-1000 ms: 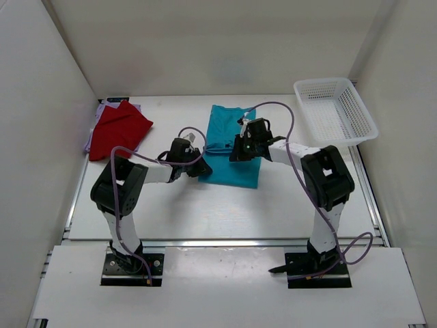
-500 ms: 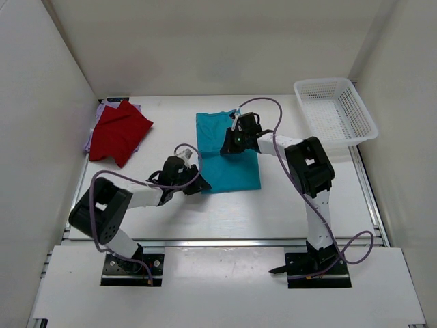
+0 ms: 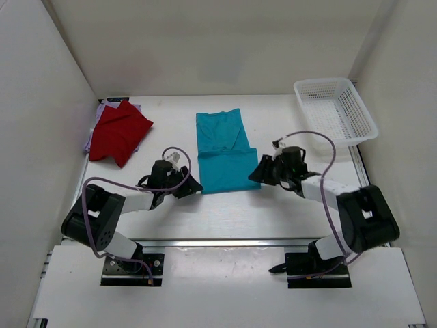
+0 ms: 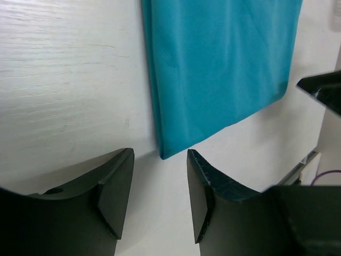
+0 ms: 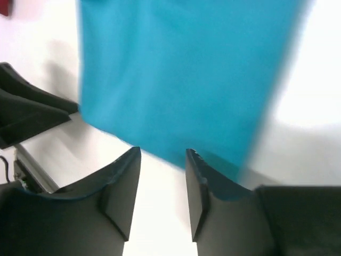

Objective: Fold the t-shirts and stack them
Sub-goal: Grab one side of the 2/3 rectangular tshirt with both arms

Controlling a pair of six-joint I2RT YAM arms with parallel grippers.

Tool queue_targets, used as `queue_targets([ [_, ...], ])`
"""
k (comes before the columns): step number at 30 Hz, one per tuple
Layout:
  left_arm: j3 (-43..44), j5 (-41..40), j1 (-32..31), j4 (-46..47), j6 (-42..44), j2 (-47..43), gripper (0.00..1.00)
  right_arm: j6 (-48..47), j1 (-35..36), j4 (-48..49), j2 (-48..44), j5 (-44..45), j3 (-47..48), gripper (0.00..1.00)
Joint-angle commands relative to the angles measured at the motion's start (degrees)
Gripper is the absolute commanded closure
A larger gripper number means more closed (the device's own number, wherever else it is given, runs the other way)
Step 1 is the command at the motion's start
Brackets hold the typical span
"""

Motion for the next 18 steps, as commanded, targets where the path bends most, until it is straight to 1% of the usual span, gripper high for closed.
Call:
queue_targets([
  [1, 1.11, 0.92, -1.14, 1.26, -0.04, 1.99, 0.45, 2.57, -1.97, 4.28, -7.37, 3.34, -9.02, 0.6],
  [2, 1.03, 0.92, -1.93, 1.09, -0.13, 3.04, 0.46, 3.09, -2.41, 3.67, -8.36, 4.39, -11.93, 0.57],
  [3, 1.64, 0.57, -2.37, 1.17, -0.3, 3.92, 0.47, 3.44, -3.8, 4.62, -9.5, 5.01, -13.0, 0.55],
  [4, 1.82, -0.56, -2.72, 1.0, -0.22, 4.1, 0.49, 3.45, -4.08, 4.72, -9.86, 4.84, -14.93, 0.54],
  [5, 2.08, -1.09, -3.34, 0.74, 0.22, 4.45, 0.53, 3.71, -5.21, 5.33, -9.42, 4.23, -16.25, 0.53],
  [7, 2.25, -2.5, -4.39, 0.39, -0.22, 5.15, 0.58, 3.1, -5.66, 6.03, -6.89, 3.26, -16.17, 0.53],
  [9, 2.08, -3.29, -4.13, 0.03, 0.04, 5.42, 0.61, 3.09, -5.4, 7.09, -5.04, 2.64, -14.6, 0.52],
  [11, 1.73, -3.21, -3.96, 0.73, -0.22, 5.25, 0.63, 3.36, -5.14, 8.05, -3.27, 2.21, -14.16, 0.55],
  [13, 1.82, -4.08, -4.04, 0.21, -0.13, 5.42, 0.64, 3.62, -5.05, 9.72, -1.17, 1.94, -13.63, 0.62],
  [16, 2.43, -4.53, -4.31, 0.55, -0.22, 5.95, 0.65, 3.71, -5.66, 10.69, 0.68, 2.99, -12.84, 0.68],
  [18, 2.61, -4.44, -4.14, 0.65, -0.31, 6.48, 0.7, 4.15, -6.45, 11.83, 1.74, 2.56, -12.92, 0.7],
])
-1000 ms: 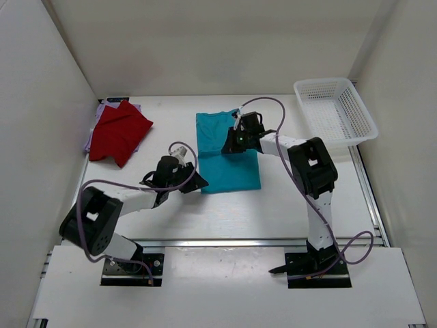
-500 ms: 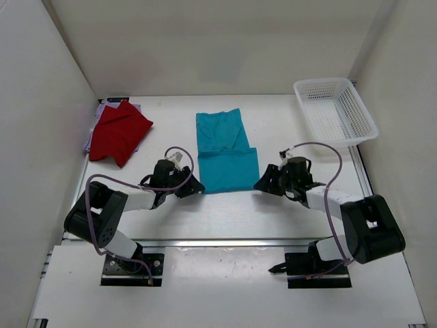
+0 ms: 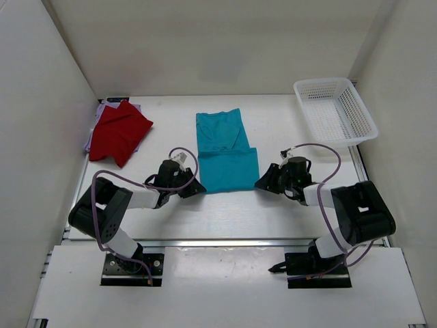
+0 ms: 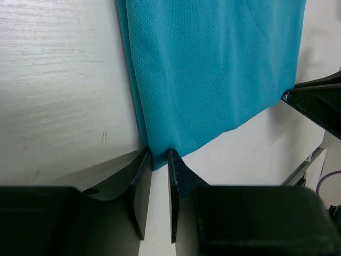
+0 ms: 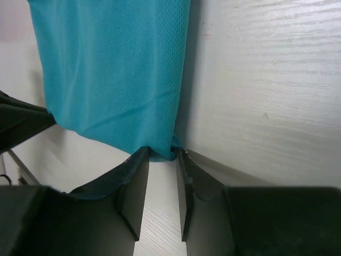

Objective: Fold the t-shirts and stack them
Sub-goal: Grab one side of the 2/3 rectangular tshirt with both arms, then fold the long partially folded tshirt into a neat square

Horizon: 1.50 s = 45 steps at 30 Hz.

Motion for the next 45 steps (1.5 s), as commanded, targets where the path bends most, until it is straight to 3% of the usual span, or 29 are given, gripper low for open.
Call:
queue_targets([
  [1, 0.55, -2.8, -0.33, -2.35, 0.55, 1.78, 0.71, -0.16, -0.9, 1.41, 2.64, 1.64, 0.34, 0.74],
  [3, 0.73, -2.45, -0.24, -2.08, 0.46, 1.7, 0.82, -0.42, -0.64, 1.59, 2.99, 1.28, 0.43, 0.82],
  [5, 1.34, -2.01, -0.42, -2.34, 0.72, 2.05, 0.89, -0.59, -0.2, 1.51, 3.17, 1.11, 0.52, 0.97],
  [8, 1.34, -1.83, -0.94, -4.27, 1.51, 1.35, 1.0, -0.24, 0.77, 1.77, 2.38, 1.1, -0.53, 1.0],
  [15, -5.84, -2.61, -3.93, -12.53, 4.76, -8.4, 1.0, 0.28, 5.59, -4.38, -10.6, 2.42, -8.44, 1.0],
  [21, -16.23, -4.82, -10.42, -30.52, 2.22, -34.63, 1.0, 8.35, 24.46, -22.28, -30.19, 9.36, -14.69, 1.0],
  [24, -15.19, -4.38, -11.32, -39.67, -1.38, -47.47, 1.0, 11.36, 29.77, -31.42, -38.82, 13.84, -12.94, 1.0],
  [27, -7.4, -1.14, -5.98, -45.66, -0.69, -52.09, 1.0, 7.6, 25.49, -37.06, -42.62, 11.05, -5.93, 0.99],
  [31, 6.67, 2.91, 1.68, -45.95, 7.03, -43.17, 1.0, -2.15, 16.01, -37.35, -35.8, 5.35, 6.64, 1.0],
  [35, 17.31, 1.25, 4.93, -37.53, 8.81, -28.94, 1.0, -8.93, 7.21, -34.1, -21.57, 2.07, 17.73, 1.0],
  [38, 23.12, -1.21, 7.04, -31.37, 8.28, -17.95, 1.0, -10.44, 2.54, -31.64, -10.23, -1.1, 26.52, 1.0],
  [45, 36.23, -6.4, 10.04, -26.96, 6.09, 3.43, 0.97, -10.0, -2.31, -28.47, 14.22, -7.07, 47.07, 1.0],
])
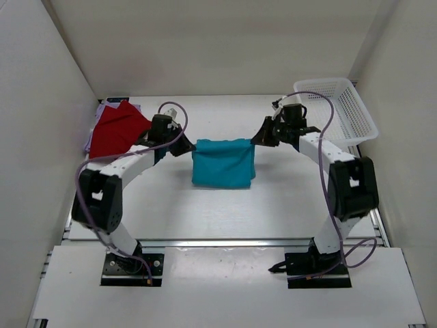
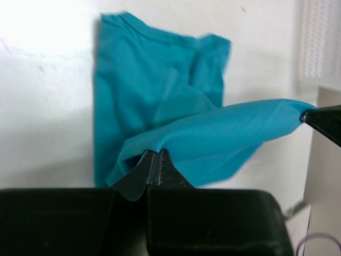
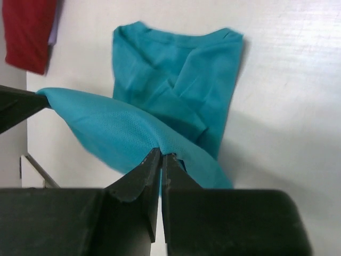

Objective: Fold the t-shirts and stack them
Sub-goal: Fold the long partially folded tshirt into a neat square

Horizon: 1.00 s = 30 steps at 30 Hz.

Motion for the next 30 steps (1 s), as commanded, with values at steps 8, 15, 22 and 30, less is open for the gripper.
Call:
queue_targets([
  [8, 12.65, -0.2, 6.61, 8.65, -5.04, 17.56, 0.65, -0.14, -2.88, 0.94, 24.29, -7.04, 24.89, 0.7],
  [15, 8.19, -0.65, 6.18, 15.67, -5.83, 9.66, 0.47, -0.84, 0.27, 7.51, 14.9, -0.99, 15.0, 0.71],
  [22, -5.08, 3.83, -4.36, 27.19, -10.58, 8.15, 0.57, 4.25, 6.68, 21.13, 10.49, -2.65, 0.22, 1.0],
  [30, -18.27, 4.18, -3.76, 34.66, -12.42, 8.59, 0.61, 6.81, 4.68, 27.4, 13.82, -4.49, -10.42, 1.0],
])
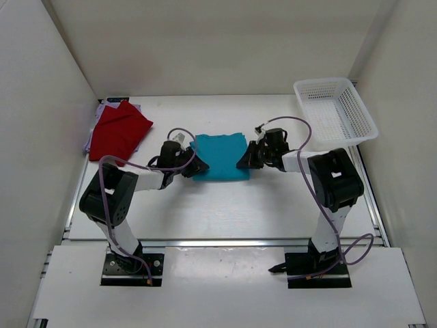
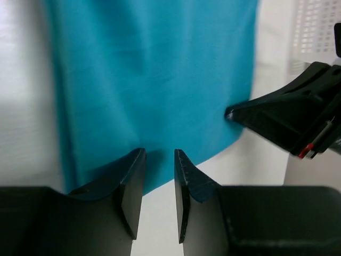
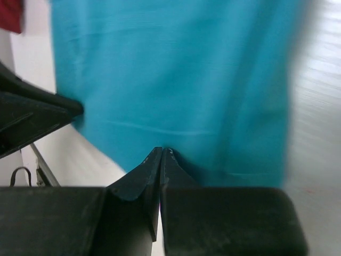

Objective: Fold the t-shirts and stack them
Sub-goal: Fold the long partially folded tshirt into a neat square, then put the neatly folded tshirt into the corner of the board with the left arm

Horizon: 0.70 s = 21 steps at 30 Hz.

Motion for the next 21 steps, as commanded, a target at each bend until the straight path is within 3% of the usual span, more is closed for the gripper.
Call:
queue_targets([
  [1, -4.57, 1.37, 1.6, 7.58, -1.76, 0.5, 0.62, 1.17, -2.3, 5.78, 2.72, -0.45, -1.14, 1.0],
  [7, -11.43, 5.5, 3.0, 11.64, -4.49, -2.55, 0.58, 0.47, -3.18, 4.2, 2.83, 0.16, -1.14, 1.0],
  [13, -15.22, 0.96, 5.63, 7.08, -1.33, -14.6, 0.34, 0.21, -2.92, 4.46, -0.16, -1.51, -1.58, 1.0],
  [15, -15.14, -2.31, 6.35, 3.22, 0.34, -17.76, 0.27, 0.2, -2.57, 4.11, -2.53, -0.54, -1.75, 0.96],
  [17, -12.95, -7.57, 6.61, -0.72, 3.67, -16.81, 0.05, 1.6, -2.83, 5.68, -5.77, -0.1, -3.94, 0.85],
  [21, -8.38, -6.01, 6.26, -0.75, 4.56, -8.31, 0.01, 2.58, -1.96, 7.19, -12.1, 1.04, -7.72, 0.69],
])
